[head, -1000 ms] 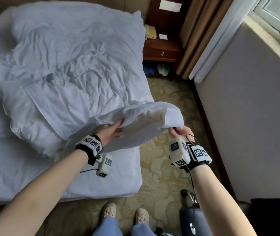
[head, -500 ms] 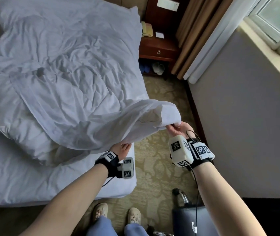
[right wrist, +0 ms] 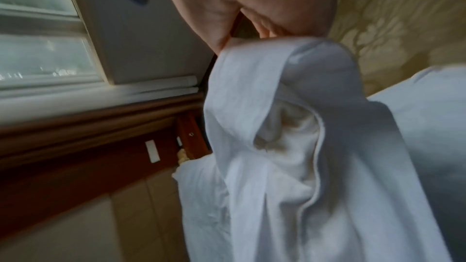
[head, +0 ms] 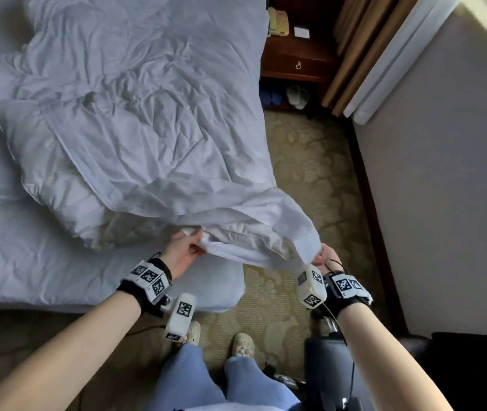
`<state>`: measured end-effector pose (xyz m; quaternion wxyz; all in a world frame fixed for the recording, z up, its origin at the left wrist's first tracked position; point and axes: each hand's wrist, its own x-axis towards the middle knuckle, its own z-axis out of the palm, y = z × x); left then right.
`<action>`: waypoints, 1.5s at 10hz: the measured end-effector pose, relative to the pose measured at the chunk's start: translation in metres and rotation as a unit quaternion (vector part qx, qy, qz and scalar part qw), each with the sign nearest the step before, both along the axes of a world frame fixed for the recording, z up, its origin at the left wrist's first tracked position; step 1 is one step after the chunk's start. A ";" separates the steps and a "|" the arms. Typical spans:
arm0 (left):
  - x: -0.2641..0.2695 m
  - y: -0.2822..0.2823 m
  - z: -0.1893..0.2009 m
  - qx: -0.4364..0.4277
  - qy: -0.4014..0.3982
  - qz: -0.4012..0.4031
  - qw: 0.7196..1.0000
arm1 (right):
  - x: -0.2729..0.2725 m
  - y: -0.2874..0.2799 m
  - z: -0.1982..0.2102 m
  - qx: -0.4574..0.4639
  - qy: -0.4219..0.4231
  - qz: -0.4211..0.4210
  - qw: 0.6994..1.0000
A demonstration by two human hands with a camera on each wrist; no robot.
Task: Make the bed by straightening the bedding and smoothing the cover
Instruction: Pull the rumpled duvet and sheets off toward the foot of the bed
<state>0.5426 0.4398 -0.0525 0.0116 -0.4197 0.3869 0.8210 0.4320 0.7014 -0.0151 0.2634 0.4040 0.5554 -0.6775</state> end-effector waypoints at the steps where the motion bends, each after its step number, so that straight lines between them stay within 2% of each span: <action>1: 0.017 0.016 0.003 -0.041 0.019 -0.006 0.999 | 0.015 -0.007 -0.018 -0.025 -0.050 0.045 0.997; 2: 0.032 0.026 -0.003 -0.046 0.005 -0.016 0.999 | 0.019 -0.007 -0.064 -0.003 -0.054 0.107 0.993; 3: 0.045 0.031 -0.009 -0.059 -0.012 -0.012 0.998 | 0.006 -0.004 -0.137 0.040 -0.084 0.242 0.966; 4: 0.054 0.034 -0.009 -0.073 -0.026 -0.007 0.997 | 0.024 -0.030 -0.083 0.108 -0.048 0.294 0.949; 5: 0.054 0.027 -0.012 -0.083 -0.046 0.039 0.995 | 0.029 -0.028 -0.070 0.199 0.041 0.325 0.924; 6: 0.045 0.011 -0.022 -0.052 -0.089 0.115 0.988 | 0.034 -0.004 -0.061 0.215 0.090 0.344 0.910; 8: 0.021 0.030 -0.028 0.041 -0.179 0.154 0.971 | 0.036 0.046 -0.062 0.177 0.162 0.418 0.876; 9: 0.011 0.048 -0.033 -0.056 -0.177 0.131 0.974 | 0.028 0.063 -0.056 0.141 0.161 0.404 0.889; 10: -0.009 0.057 -0.047 -0.045 -0.163 0.164 0.972 | 0.023 0.072 -0.040 0.115 0.133 0.387 0.905; 11: -0.012 0.064 -0.050 -0.063 -0.207 0.098 0.971 | 0.014 0.079 -0.039 0.146 0.139 0.374 0.905; 12: -0.013 0.061 -0.065 -0.067 -0.223 0.069 0.970 | 0.006 0.089 -0.048 0.142 0.131 0.330 0.924; 13: -0.011 0.057 -0.080 -0.121 -0.254 -0.041 0.959 | 0.003 0.100 -0.057 0.139 0.108 0.309 0.935; 14: -0.011 0.071 -0.051 -0.146 -0.234 -0.061 0.959 | 0.000 0.106 -0.069 0.133 0.077 0.293 0.944; 15: -0.011 0.074 -0.030 -0.246 -0.230 -0.073 0.939 | 0.005 0.105 -0.079 0.133 0.062 0.301 0.942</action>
